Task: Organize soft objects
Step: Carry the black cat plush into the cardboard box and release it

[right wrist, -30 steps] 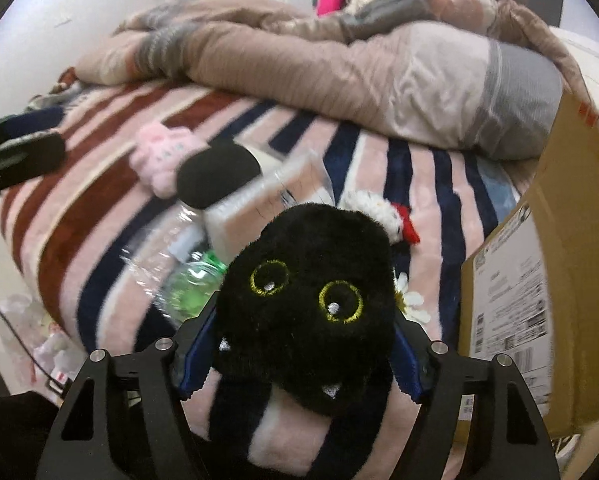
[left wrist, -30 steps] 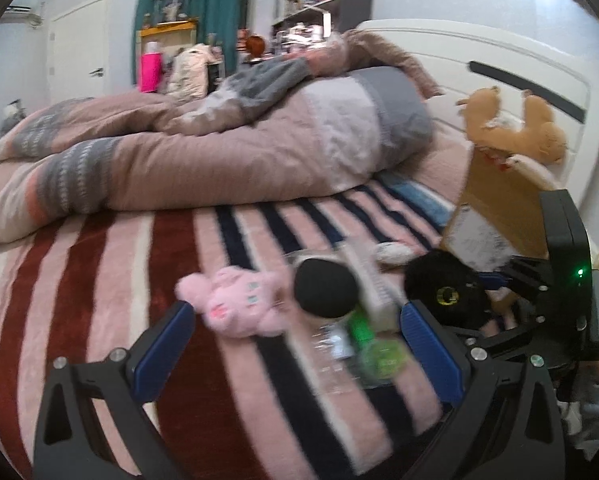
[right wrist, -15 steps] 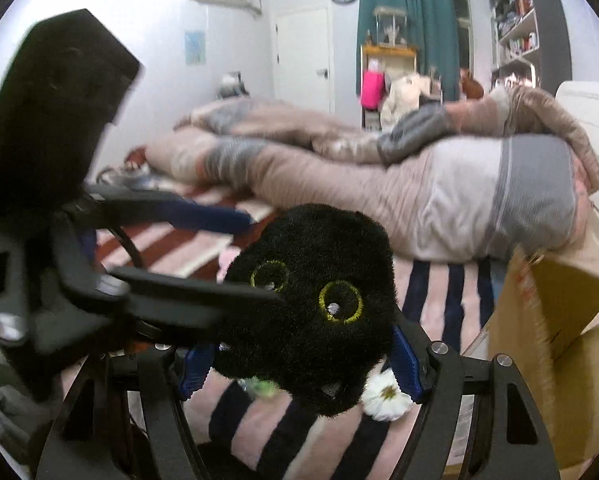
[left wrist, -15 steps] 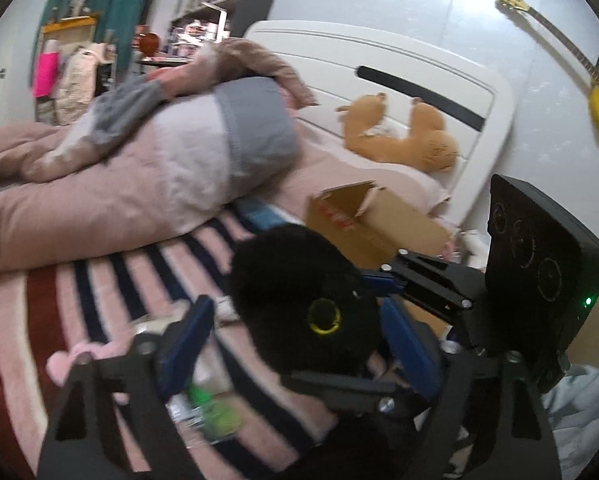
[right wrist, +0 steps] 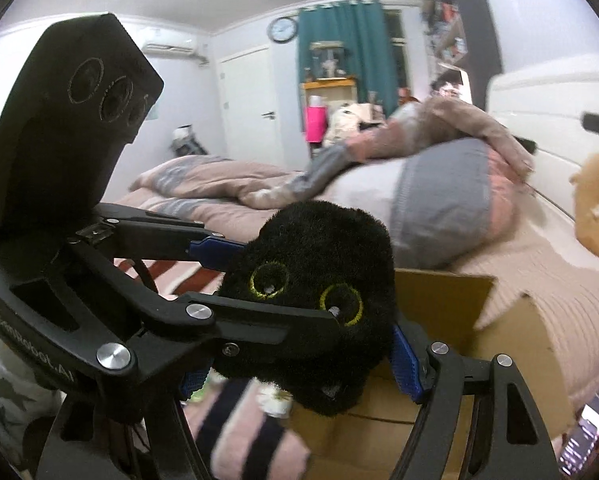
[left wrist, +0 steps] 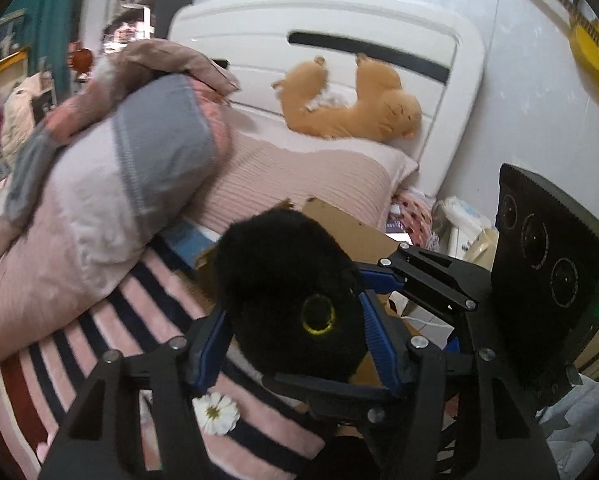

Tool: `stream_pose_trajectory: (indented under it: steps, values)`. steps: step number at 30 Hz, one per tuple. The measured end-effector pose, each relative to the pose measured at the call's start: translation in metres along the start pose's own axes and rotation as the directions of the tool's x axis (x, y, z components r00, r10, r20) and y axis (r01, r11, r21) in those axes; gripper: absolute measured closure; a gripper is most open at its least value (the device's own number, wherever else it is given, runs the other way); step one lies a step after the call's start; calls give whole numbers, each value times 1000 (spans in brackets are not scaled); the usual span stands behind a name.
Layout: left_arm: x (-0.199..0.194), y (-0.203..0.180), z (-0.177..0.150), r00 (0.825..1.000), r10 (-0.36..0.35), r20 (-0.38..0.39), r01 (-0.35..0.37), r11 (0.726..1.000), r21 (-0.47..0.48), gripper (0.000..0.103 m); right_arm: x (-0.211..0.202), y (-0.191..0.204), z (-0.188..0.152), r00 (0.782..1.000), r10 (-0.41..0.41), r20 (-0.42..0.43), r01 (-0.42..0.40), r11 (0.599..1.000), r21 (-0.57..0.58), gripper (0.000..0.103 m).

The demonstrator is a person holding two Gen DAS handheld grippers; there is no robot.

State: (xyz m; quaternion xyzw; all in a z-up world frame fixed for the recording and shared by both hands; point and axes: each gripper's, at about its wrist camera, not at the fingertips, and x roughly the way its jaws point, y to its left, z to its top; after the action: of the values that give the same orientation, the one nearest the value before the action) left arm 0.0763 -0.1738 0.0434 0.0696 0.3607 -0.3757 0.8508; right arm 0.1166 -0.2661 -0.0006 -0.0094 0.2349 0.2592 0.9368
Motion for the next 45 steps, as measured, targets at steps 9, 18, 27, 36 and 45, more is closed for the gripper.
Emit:
stream_pose_trajectory:
  steps: [9, 18, 27, 36, 45]
  values:
    - [65, -11, 22, 988, -22, -153, 29, 999, 42, 44, 12, -60, -15, 992, -68, -108, 79, 992, 101, 31]
    - [76, -7, 20, 982, 63, -176, -51, 996, 71, 25, 21, -74, -27, 982, -96, -160, 116, 985, 124, 19]
    - [46, 8, 17, 990, 86, -114, -81, 996, 45, 24, 18, -63, -22, 983, -111, -145, 124, 989, 82, 18]
    - [-17, 37, -2, 991, 132, -16, -132, 991, -11, 24, 1, -25, -5, 993, -88, -79, 89, 996, 10, 18]
    - [-102, 89, -57, 952, 296, 82, -286, 951, -120, 24, 1, 55, 10, 999, 25, -47, -29, 995, -100, 18]
